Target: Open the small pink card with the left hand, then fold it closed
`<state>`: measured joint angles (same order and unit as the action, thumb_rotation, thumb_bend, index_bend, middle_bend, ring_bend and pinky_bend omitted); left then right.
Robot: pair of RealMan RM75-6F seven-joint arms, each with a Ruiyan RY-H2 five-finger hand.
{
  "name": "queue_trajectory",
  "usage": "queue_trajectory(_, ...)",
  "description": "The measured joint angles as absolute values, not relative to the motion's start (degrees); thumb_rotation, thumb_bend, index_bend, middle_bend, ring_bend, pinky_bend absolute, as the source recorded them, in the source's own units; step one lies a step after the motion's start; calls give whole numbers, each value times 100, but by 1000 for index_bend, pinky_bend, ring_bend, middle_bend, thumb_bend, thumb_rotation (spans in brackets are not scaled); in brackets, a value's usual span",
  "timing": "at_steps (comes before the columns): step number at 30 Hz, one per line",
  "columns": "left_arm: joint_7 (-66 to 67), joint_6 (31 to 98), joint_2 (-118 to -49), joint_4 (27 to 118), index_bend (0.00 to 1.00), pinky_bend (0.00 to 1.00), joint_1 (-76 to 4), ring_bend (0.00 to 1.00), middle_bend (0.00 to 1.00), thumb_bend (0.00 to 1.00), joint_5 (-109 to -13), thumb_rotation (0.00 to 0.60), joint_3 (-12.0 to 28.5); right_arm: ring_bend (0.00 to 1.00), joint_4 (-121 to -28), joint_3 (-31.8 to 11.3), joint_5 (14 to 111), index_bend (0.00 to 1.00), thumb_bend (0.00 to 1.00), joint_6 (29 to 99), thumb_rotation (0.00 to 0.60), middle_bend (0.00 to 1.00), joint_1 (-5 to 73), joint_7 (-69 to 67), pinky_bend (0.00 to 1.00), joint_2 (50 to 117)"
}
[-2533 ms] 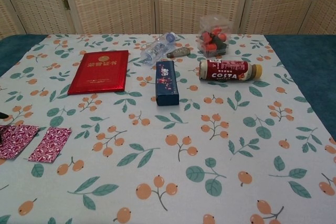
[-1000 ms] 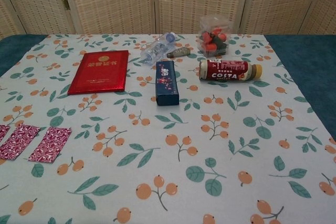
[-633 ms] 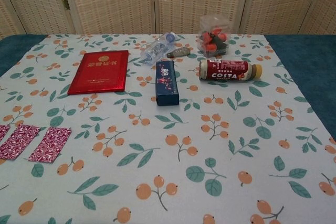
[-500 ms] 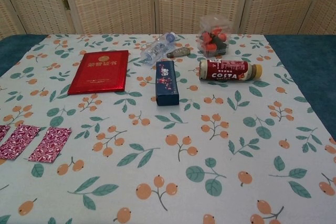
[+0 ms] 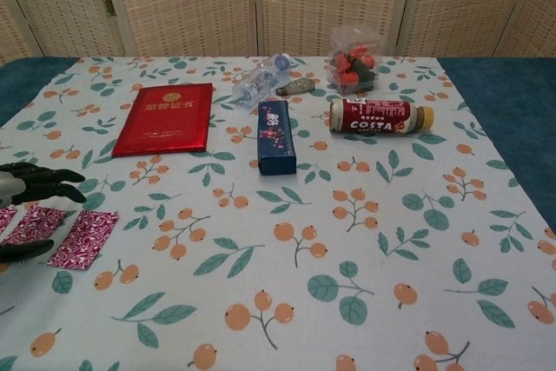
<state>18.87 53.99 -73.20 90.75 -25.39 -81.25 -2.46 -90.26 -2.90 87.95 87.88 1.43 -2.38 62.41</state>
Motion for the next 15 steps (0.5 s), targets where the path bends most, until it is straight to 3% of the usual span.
queue_trajectory(9,2502,5199,-7592,9131,120,0,-2712,0,0,293,-7390,230,-95,0,-8970,-312,8745,0,323,8676,600,0,204,-281,0,6257)
queue_trajectory(15,2860,5345,-7722,9158,119,0,-2716,0,0,285,-7160,329,-115,0,-8973,-317,8729,0,322,8654,600,0,218,-268,0,6259)
